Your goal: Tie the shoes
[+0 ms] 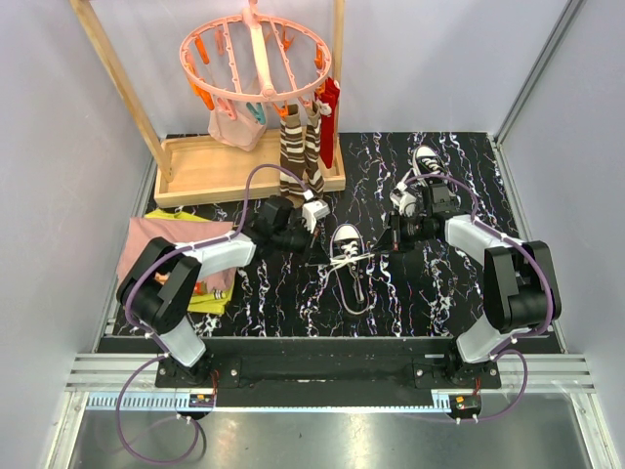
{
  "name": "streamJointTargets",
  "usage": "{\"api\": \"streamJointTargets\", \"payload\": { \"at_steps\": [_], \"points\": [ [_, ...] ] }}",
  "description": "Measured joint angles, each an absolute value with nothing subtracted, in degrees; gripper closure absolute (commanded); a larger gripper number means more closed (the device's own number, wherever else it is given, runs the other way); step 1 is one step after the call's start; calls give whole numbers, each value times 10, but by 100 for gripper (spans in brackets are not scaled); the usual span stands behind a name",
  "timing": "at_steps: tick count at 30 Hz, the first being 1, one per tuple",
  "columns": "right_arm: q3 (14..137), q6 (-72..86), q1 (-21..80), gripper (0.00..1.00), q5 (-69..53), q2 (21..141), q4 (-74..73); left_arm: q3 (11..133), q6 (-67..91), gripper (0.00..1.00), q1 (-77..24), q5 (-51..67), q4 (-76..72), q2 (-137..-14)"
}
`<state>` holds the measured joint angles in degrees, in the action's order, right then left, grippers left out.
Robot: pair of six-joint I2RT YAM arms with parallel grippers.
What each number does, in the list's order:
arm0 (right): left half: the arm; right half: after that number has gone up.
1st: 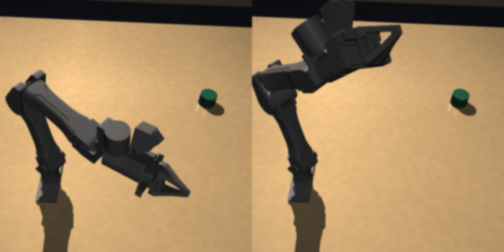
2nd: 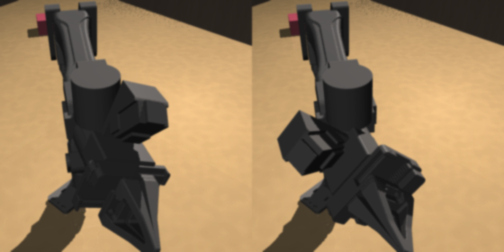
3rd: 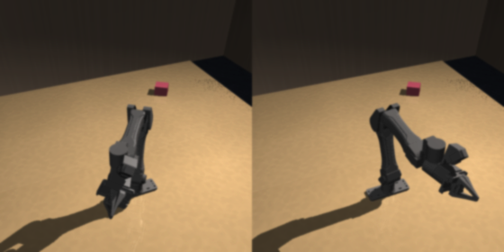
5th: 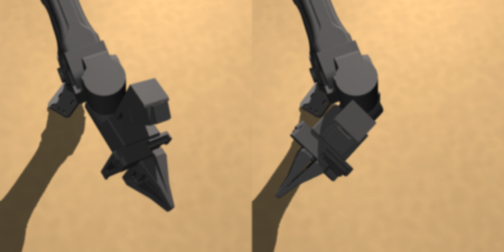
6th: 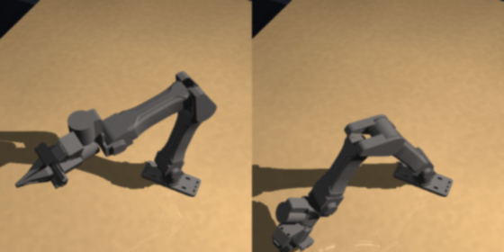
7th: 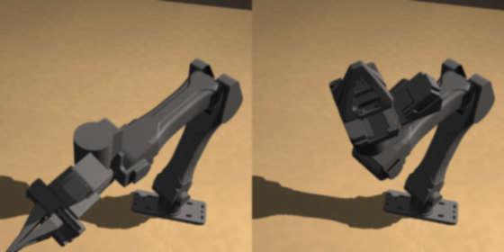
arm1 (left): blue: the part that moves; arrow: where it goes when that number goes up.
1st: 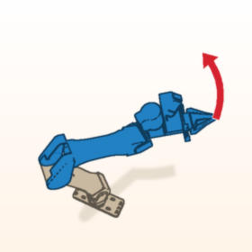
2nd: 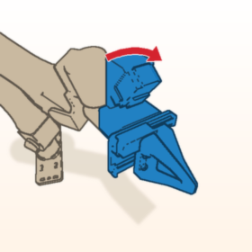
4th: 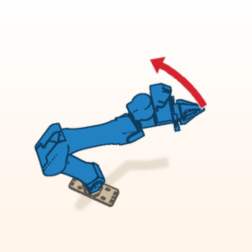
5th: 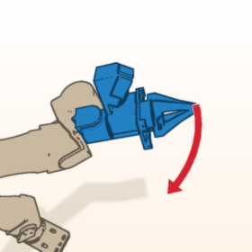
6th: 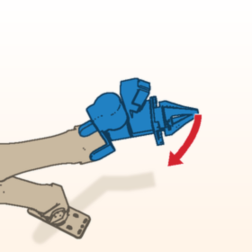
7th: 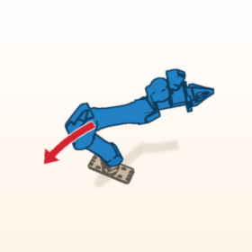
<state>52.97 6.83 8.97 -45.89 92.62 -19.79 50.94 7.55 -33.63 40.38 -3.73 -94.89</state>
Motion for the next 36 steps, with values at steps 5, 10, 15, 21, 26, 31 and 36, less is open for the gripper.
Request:
{"api": "streamJointTargets", "payload": {
  "at_steps": [5, 10, 15, 21, 26, 31, 36],
  "points": [
    [528, 62, 89, 100, -458, 924, -198, 509, 73, 100, -330, 404, -36, -948],
    [527, 60, 84, 100, -455, 924, -198, 509, 73, 100, -329, 404, -36, -948],
    [521, 59, 73, 100, -455, 924, -199, 509, 71, 100, -325, 404, -36, -948],
    [516, 60, 69, 100, -456, 924, -201, 509, 67, 100, -323, 404, -37, -949],
    [514, 60, 69, 100, -458, 924, -201, 509, 65, 100, -322, 403, -39, -949],
    [514, 64, 65, 74, -484, 924, -201, 509, 56, 67, -323, 403, -38, -949],
    [522, 81, 55, 23, -512, 920, -203, 531, 43, 41, -326, 379, 5, -943]
  ]
}}
